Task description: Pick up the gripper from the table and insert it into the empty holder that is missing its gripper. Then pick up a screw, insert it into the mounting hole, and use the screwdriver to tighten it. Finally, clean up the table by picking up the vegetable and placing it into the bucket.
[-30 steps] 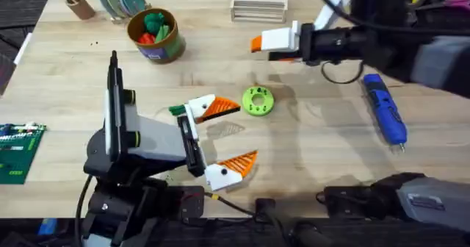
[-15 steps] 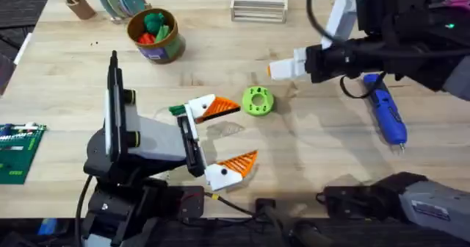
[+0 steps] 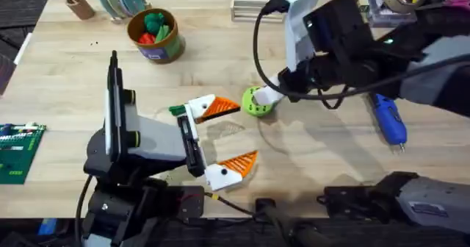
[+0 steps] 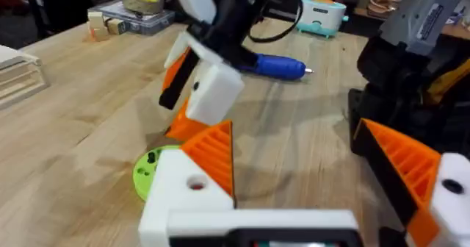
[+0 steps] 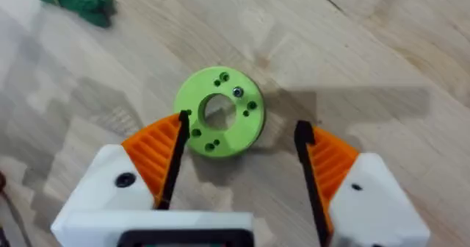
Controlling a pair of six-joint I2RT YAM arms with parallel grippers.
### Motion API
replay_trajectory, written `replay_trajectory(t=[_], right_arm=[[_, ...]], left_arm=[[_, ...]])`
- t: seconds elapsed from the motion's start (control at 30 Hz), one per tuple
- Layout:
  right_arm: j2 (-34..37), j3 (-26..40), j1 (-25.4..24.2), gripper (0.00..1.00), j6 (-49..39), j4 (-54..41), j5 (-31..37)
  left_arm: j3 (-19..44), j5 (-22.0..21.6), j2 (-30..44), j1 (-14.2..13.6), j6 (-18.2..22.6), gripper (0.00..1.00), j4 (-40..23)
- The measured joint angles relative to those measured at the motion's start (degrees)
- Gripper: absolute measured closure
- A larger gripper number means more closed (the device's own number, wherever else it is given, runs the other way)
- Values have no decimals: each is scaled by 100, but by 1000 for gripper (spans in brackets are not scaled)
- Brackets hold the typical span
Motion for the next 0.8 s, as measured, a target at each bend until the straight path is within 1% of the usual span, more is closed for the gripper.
replay_trajectory(t=[0.17, 0.27, 0.4, 0.43, 0.53, 0.57, 0.7, 0.8], right_arm=[[256, 0, 0, 141, 245, 60, 90], [360, 15, 20, 151, 326, 60, 120], [506, 196, 132, 151, 372, 54, 133], [547, 250, 163, 145, 387, 61, 139], [700, 414, 260, 21, 411, 77, 241], [751, 457, 291, 12, 416, 73, 278], [988, 649, 408, 10, 450, 37, 383], [1096, 706, 473, 49, 495, 36, 478]], left_arm=[[0, 0, 0, 0, 0, 8, -1], [0, 0, 0, 0, 0, 8, -1], [0, 0, 0, 0, 2, 7, 1], [0, 0, 0, 0, 0, 7, -1], [0, 0, 0, 0, 0, 7, -1], [0, 0, 0, 0, 2, 7, -1], [0, 0, 0, 0, 0, 8, -1], [0, 0, 0, 0, 0, 8, -1]])
